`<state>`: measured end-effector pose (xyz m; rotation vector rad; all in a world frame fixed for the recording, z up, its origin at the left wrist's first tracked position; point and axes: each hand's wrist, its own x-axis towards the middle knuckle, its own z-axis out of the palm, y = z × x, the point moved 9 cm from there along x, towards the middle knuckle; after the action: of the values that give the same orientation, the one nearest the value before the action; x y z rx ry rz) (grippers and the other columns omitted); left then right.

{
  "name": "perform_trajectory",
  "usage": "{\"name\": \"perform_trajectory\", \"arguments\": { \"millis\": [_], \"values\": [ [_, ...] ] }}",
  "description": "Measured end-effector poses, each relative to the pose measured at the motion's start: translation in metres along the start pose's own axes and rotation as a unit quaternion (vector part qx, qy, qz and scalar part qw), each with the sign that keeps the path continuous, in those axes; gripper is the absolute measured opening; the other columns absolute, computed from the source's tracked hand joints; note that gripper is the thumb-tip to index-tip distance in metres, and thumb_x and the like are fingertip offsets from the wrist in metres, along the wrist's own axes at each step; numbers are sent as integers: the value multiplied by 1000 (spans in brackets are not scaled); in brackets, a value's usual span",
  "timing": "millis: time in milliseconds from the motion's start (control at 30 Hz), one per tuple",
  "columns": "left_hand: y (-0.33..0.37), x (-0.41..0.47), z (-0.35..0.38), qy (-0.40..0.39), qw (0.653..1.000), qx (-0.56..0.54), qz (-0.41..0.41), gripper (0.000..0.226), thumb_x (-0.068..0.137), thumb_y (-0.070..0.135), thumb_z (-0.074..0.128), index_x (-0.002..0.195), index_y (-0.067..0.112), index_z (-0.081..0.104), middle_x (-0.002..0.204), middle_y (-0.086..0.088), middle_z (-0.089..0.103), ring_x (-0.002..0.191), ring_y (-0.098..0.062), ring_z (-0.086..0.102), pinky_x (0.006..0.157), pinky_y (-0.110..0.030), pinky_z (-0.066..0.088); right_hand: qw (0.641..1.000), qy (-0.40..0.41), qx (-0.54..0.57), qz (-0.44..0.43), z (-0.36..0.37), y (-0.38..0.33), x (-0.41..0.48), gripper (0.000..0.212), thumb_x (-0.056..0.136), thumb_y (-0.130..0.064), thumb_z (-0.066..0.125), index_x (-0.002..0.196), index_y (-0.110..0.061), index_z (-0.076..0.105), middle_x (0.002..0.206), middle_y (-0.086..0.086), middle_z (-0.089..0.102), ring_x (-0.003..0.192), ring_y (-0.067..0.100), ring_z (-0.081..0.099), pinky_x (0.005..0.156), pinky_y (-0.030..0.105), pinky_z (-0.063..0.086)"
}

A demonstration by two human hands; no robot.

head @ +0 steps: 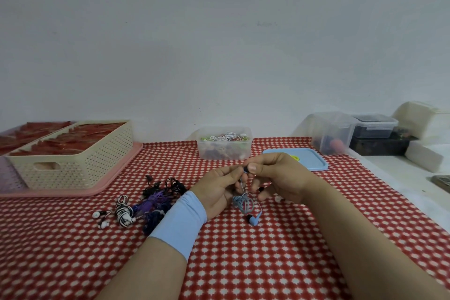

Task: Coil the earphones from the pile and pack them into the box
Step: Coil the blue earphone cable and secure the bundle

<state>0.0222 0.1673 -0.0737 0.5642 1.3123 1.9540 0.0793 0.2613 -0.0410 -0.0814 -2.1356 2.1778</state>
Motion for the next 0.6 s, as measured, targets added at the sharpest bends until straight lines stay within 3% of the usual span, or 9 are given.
{"name": "perform_trajectory", "arguments": {
  "millis": [300, 600],
  "values": [
    [6, 0, -1, 17, 1000, 7, 18, 17, 98, 8, 52, 93, 4, 67, 66, 0, 63, 57, -6, 53, 54, -15, 47, 996, 60, -27, -58, -7, -10, 0, 10, 92, -4, 68, 100, -6, 72, 77, 12, 71, 57, 20, 66, 51, 36, 60],
    [6, 2, -11, 73, 997, 6, 25, 14, 97, 8, 55, 92, 2, 68, 70, -2, 67, 55, -7, 53, 54, -18, 49, 980, 96, -152, -87, -7, -21, -2, 12, 94, -7, 68, 95, -3, 79, 83, 14, 77, 69, 20, 71, 59, 36, 61]
  ]
}}
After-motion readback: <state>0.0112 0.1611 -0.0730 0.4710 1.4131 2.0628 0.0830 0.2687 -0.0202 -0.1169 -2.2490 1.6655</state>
